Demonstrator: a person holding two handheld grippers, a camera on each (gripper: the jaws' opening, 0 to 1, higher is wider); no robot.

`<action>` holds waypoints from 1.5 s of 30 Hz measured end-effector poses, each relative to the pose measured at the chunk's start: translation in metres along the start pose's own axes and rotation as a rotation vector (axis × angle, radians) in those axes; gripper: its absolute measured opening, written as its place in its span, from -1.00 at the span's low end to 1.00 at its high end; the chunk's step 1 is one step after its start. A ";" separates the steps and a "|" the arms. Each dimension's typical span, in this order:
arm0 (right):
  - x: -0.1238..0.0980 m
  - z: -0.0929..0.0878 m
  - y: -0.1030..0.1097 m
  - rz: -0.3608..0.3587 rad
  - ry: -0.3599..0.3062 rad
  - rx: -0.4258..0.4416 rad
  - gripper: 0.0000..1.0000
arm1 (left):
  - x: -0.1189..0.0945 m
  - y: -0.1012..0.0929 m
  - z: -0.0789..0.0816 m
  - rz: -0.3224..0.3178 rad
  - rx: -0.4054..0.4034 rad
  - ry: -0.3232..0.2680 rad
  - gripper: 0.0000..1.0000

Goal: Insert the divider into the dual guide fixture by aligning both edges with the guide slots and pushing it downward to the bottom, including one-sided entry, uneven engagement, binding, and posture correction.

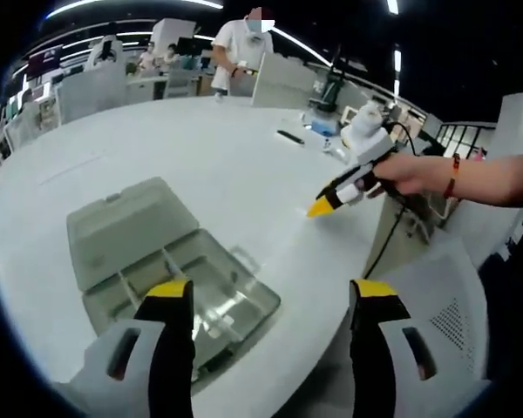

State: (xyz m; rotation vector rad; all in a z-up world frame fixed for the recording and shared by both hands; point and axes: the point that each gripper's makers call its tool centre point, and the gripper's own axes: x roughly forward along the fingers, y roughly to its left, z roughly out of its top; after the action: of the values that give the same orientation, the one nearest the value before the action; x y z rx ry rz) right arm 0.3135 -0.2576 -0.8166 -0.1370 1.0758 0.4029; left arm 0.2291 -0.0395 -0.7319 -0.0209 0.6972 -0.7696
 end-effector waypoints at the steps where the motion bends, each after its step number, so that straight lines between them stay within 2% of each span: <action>1: 0.001 0.000 -0.001 -0.001 0.007 0.006 -0.22 | 0.000 0.000 0.000 -0.002 -0.005 0.001 0.41; 12: 0.005 0.002 -0.006 -0.050 0.050 -0.040 -0.35 | 0.001 0.000 0.002 -0.006 -0.012 -0.008 0.39; 14: 0.005 0.000 -0.007 -0.073 0.071 -0.100 -0.35 | 0.002 0.001 0.001 -0.005 -0.012 -0.003 0.39; 15: 0.006 0.002 -0.002 -0.063 0.060 -0.103 -0.42 | 0.002 0.000 0.000 -0.007 -0.011 -0.001 0.39; 19: 0.005 0.002 -0.001 -0.071 0.068 -0.098 -0.42 | 0.003 -0.001 0.000 -0.011 -0.011 0.003 0.39; 21: 0.005 0.001 -0.002 -0.065 0.064 -0.065 -0.43 | 0.002 -0.001 0.000 -0.013 -0.011 0.003 0.39; 24: 0.005 0.001 -0.002 -0.067 0.070 -0.087 -0.43 | 0.002 -0.001 -0.001 -0.012 -0.010 0.005 0.38; 28: 0.005 0.003 -0.002 -0.065 0.053 -0.058 -0.45 | 0.001 0.000 0.000 -0.008 -0.013 0.002 0.38; 45: -0.004 0.010 0.005 -0.062 -0.017 -0.054 -0.46 | 0.001 -0.002 0.004 -0.013 -0.022 -0.009 0.35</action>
State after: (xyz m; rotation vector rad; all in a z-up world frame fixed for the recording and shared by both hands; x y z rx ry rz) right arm 0.3183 -0.2511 -0.8084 -0.2146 1.0420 0.3764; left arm 0.2305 -0.0425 -0.7282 -0.0492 0.6973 -0.7735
